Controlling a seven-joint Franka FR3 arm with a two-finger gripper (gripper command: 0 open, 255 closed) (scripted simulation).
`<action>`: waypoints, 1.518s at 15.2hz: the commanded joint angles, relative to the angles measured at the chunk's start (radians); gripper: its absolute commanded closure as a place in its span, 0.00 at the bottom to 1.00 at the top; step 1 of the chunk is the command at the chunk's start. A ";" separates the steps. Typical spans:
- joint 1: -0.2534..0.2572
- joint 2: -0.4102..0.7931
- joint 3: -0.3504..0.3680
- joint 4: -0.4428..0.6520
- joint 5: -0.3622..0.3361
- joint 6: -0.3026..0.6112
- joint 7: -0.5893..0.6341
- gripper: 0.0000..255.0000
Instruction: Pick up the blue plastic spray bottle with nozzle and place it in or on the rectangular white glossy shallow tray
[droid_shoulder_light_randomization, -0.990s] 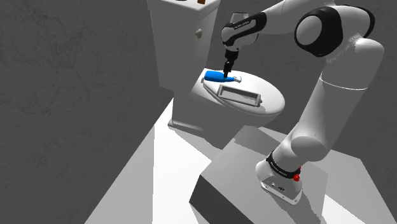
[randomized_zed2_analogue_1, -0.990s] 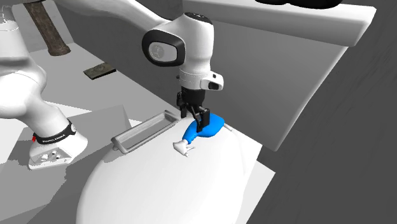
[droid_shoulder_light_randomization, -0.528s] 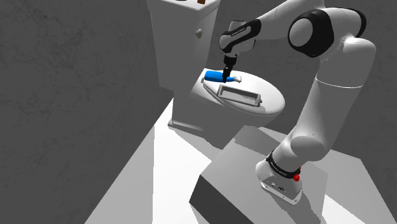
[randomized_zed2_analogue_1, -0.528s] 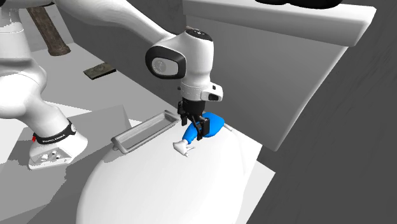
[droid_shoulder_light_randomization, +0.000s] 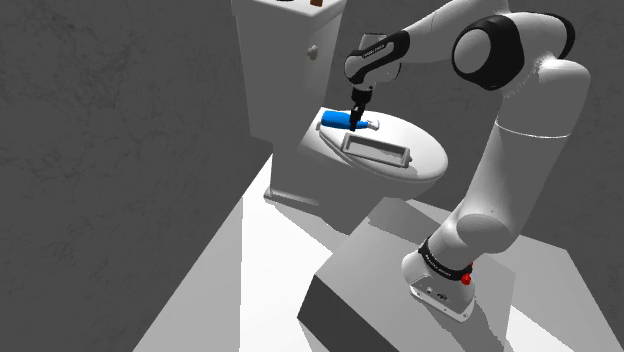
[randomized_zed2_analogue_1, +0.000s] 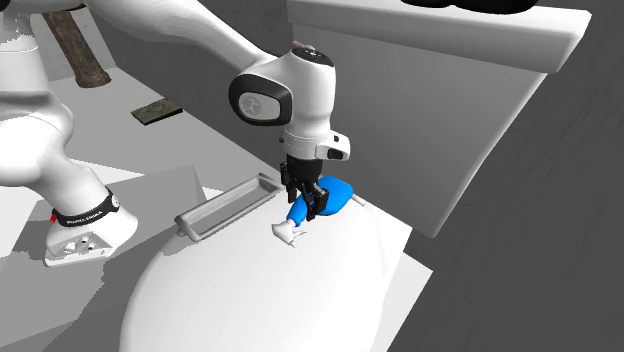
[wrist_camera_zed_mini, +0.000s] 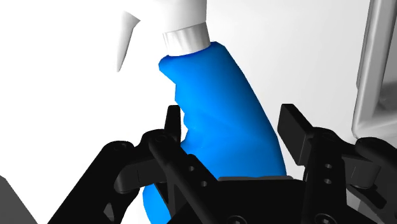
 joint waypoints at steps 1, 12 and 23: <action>0.000 0.000 0.000 0.000 0.000 0.000 0.000 1.00; 0.004 -0.022 -0.004 0.014 -0.011 -0.035 0.006 1.00; 0.014 -0.090 -0.015 0.084 -0.045 -0.166 0.022 1.00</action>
